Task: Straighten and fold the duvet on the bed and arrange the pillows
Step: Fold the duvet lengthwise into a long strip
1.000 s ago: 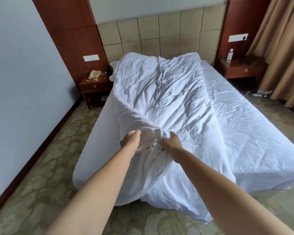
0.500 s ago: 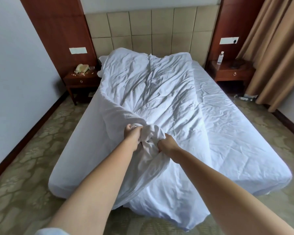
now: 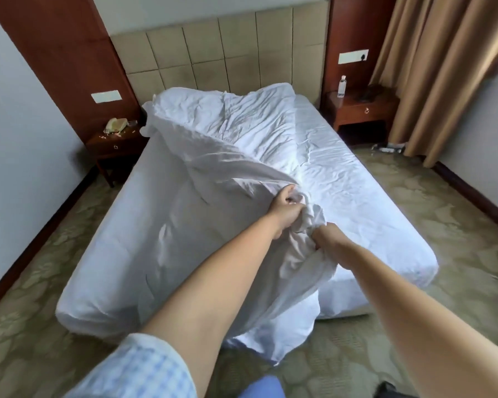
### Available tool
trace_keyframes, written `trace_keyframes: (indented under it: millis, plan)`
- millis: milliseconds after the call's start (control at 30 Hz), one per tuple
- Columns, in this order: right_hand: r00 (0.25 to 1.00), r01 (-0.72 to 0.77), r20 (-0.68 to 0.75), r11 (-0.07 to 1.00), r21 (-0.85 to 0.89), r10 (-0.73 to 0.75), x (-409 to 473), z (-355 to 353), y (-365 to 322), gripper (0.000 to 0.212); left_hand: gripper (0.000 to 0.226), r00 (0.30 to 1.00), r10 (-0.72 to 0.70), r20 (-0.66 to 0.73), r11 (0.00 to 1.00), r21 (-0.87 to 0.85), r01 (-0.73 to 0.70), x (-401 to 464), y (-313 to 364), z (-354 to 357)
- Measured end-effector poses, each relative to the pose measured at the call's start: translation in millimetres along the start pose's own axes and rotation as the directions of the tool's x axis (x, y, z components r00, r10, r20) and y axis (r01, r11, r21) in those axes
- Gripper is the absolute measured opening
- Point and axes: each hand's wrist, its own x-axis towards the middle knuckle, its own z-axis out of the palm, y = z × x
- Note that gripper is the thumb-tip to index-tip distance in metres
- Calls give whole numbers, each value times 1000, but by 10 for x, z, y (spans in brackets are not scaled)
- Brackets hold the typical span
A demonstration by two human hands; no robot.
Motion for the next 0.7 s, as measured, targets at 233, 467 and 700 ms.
trace_keyframes:
  millis: [233,467,700]
  plan:
    - [986,-117,109,986,-115,130,105,256,477,5,51,969,-245,44,954,-170,249,26,-759,-14]
    - [991,-109,81,994,20,107,274,522,579,21,69,911,-369,-187,911,119,394,-129,-1347,-478]
    - [990,-139,54,918,371,128,-6,827,236,19,115,941,-318,114,775,603,189,-735,-1667,-595]
